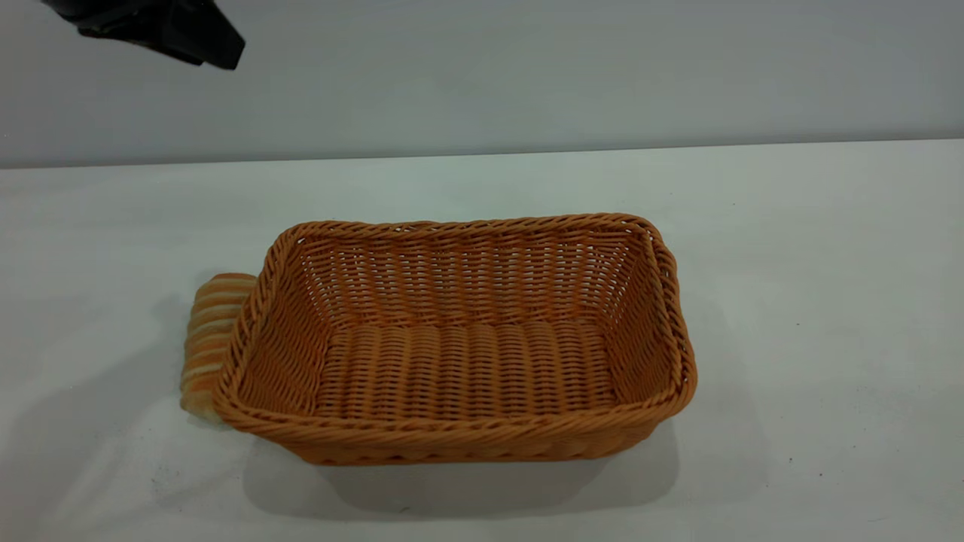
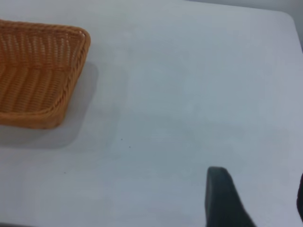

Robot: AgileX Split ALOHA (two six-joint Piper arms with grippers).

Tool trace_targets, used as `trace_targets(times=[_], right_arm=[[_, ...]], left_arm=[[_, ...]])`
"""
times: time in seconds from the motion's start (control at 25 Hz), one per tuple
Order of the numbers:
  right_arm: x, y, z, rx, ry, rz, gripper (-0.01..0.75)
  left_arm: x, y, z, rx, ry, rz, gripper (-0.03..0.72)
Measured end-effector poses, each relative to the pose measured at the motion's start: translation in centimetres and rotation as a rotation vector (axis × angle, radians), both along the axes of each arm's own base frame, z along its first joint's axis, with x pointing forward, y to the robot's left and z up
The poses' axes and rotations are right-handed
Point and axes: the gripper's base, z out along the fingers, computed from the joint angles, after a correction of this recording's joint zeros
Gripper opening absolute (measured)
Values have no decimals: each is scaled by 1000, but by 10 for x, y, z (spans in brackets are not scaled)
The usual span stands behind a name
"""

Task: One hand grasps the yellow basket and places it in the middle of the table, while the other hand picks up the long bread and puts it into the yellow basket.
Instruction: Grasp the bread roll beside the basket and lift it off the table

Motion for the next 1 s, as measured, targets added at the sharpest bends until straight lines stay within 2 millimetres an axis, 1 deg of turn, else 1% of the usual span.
trace_targets(times=[0.08, 0.2, 0.4, 0.48, 0.56, 0.68, 0.88, 1.0], right_arm=[[2, 0, -4, -1, 16, 0, 414], [3, 0, -7, -3, 27, -1, 414], [3, 0, -8, -3, 29, -1, 414], [3, 0, -8, -3, 29, -1, 414], [3, 0, -8, -3, 29, -1, 414], [3, 0, -8, -3, 29, -1, 414], [3, 0, -8, -2, 29, 0, 414], [3, 0, -8, -2, 29, 0, 414]], left_arm=[[-1, 5, -4, 4, 42, 32, 353], [-1, 19, -16, -1, 139, 93, 353], [-1, 61, -37, -40, 272, 218, 353], [0, 73, -44, -74, 306, 259, 353], [1, 75, -51, -103, 331, 260, 353], [3, 71, -68, -145, 375, 239, 353], [6, 68, -104, -167, 454, 208, 353], [5, 68, -120, -159, 488, 197, 353]])
